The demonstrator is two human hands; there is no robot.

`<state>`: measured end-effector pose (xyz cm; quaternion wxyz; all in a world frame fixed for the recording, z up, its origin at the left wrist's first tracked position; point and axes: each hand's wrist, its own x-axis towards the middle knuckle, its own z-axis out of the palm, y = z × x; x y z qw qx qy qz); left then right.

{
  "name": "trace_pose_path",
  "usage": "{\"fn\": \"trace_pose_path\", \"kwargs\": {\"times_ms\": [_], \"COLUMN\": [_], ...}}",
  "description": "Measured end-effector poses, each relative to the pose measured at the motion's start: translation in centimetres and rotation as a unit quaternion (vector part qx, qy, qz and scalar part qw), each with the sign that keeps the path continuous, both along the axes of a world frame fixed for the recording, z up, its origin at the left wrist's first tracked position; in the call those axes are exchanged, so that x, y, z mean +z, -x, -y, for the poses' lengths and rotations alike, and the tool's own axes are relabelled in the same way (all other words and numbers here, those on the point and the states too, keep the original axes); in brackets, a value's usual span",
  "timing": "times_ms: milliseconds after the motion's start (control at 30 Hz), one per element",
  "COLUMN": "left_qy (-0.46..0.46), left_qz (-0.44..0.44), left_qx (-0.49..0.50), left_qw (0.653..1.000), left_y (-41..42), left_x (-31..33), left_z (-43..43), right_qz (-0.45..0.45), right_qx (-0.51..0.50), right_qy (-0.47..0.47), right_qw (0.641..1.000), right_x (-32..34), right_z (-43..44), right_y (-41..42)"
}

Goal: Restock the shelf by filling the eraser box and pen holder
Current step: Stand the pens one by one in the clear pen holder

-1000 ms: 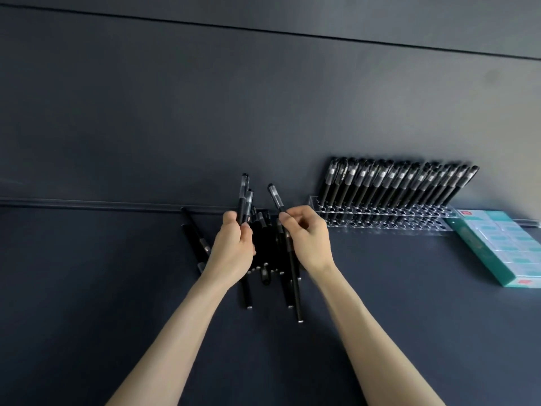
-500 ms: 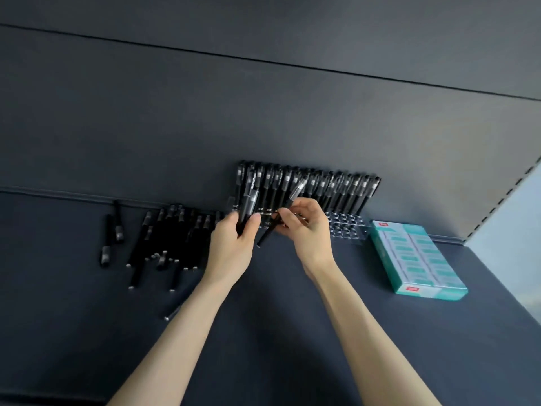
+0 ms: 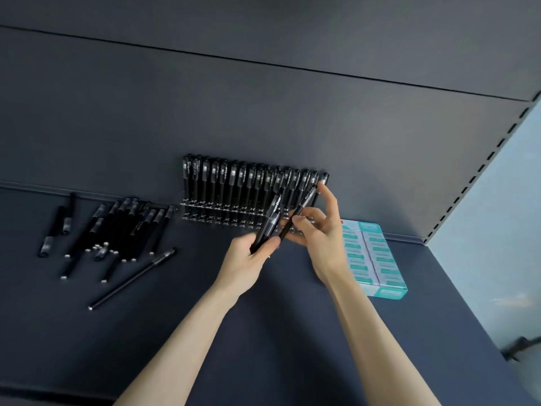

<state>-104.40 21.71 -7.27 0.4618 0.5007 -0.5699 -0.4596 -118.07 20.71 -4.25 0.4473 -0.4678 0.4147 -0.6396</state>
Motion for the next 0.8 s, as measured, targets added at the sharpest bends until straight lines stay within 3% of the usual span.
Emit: {"fn": "trace_pose_path", "kwargs": {"times_ms": [133,333,567,800], "left_qy": [-0.003,0.007,0.030,0.027], "left_qz": [0.008,-0.073,-0.145,-0.157], "left_qx": [0.002,0.043,0.070,0.089], "left_qw": [1.000,0.996,0.986,0.983], "left_y": [0.8,0.9,1.2,1.2], "left_x": [-0.4,-1.1,-1.7,-1.9], "left_z": [1.3,3.2,3.2,3.5], "right_qz": [-0.077,-0.204,-0.322,-0.403], "right_qx": [-0.051,-0.167,-0.192,-0.198], "right_qy": [0.019,0.104,0.182,0.189], "right_qw": [0.996,0.959,0.909,0.873], "right_x": [0.4,2.0,1.3,0.4], "right_z": [1.5,5.0,7.4,7.6], "right_y": [0.9,1.1,0.4,0.3]}}
